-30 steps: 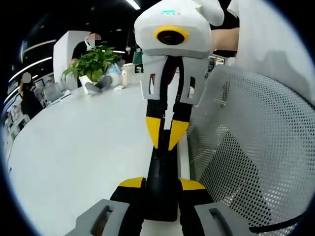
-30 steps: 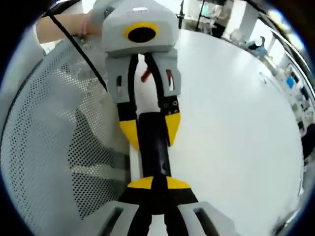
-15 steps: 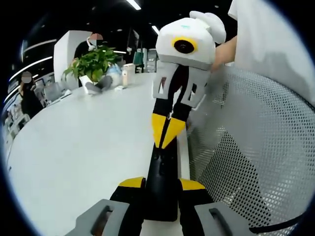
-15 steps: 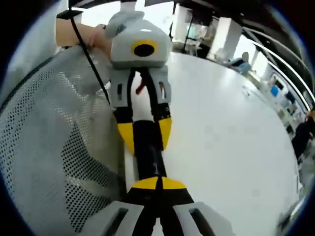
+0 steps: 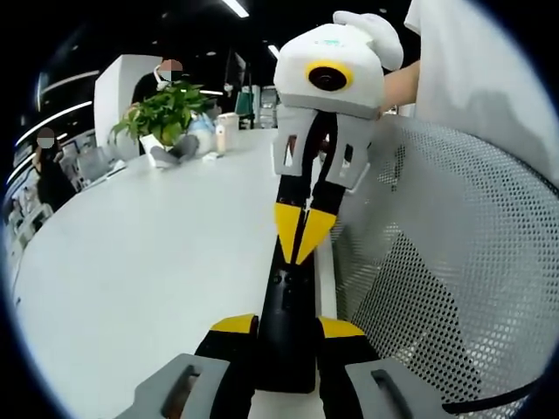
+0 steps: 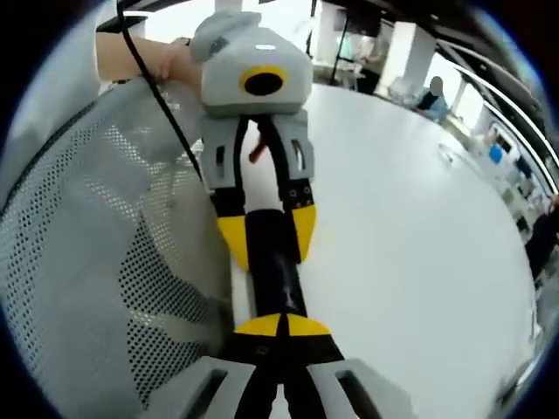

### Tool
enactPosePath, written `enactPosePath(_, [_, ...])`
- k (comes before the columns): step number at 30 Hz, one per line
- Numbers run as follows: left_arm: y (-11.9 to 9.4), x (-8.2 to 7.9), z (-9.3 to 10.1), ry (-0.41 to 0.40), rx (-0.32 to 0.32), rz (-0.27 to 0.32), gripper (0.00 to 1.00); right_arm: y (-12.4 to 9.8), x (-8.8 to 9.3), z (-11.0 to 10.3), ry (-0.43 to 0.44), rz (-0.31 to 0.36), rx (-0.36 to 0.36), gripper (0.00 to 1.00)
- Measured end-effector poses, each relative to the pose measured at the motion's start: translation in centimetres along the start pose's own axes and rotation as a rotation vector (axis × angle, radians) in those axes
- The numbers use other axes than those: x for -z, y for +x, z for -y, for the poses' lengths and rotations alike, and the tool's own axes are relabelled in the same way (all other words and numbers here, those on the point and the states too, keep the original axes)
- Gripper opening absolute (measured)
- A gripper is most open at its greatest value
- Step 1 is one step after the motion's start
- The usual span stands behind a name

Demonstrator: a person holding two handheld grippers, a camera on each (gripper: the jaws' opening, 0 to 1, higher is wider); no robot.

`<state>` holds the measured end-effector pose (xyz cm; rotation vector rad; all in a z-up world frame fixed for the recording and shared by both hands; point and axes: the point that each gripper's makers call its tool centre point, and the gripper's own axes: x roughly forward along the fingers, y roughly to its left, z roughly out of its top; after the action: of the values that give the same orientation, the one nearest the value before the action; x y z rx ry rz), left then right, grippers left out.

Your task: Press the specified remote control buttons in sequence, fully releasing each button before pressing the next.

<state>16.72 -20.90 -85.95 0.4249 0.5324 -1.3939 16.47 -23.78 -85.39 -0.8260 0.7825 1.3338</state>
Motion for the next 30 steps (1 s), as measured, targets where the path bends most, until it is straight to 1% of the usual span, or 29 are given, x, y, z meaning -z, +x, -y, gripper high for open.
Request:
enactPosePath(1, [0.00,0.00,-0.01,0.000,0.000,0.000,0.25,0.03,0.07,-0.04,-0.035,-0.030,-0.009,0.00])
enactPosePath(4, [-0.01,-0.02,-0.01,0.001,0.001,0.000,0.25,0.20,0.08,-0.09,-0.074,-0.073,-0.010,0.00])
enactPosePath(9, [-0.02,-0.06,-0.02,0.003,0.003,-0.002,0.25,0.28,0.10,-0.10,-0.072,-0.103,0.000,0.00])
enactPosePath(11, [0.00,-0.09,-0.01,0.005,0.005,-0.002,0.25,0.19,0.20,0.02,-0.063,-0.095,0.000,0.00])
enactPosePath(13, [0.00,-0.09,-0.01,0.004,0.004,-0.002,0.25,0.08,0.23,0.05,-0.029,-0.064,0.001,0.00])
enactPosePath(16, [0.00,-0.08,-0.02,0.003,0.003,-0.002,0.25,-0.06,0.28,0.00,-0.025,-0.029,0.008,0.00])
enactPosePath(17, [0.00,-0.08,-0.02,0.003,0.002,-0.002,0.25,-0.09,0.26,0.01,-0.019,-0.007,0.010,0.00])
enactPosePath(23, [0.01,-0.05,-0.04,0.004,0.001,-0.004,0.25,-0.13,0.13,0.11,0.025,-0.003,-0.015,0.00])
enactPosePath(26, [0.00,-0.07,-0.03,0.002,0.001,-0.002,0.25,-0.18,0.22,0.00,0.037,0.002,-0.012,0.00])
enactPosePath(30, [-0.01,-0.04,-0.04,0.001,-0.001,-0.002,0.25,-0.42,0.69,-0.10,0.055,-0.008,-0.008,0.00])
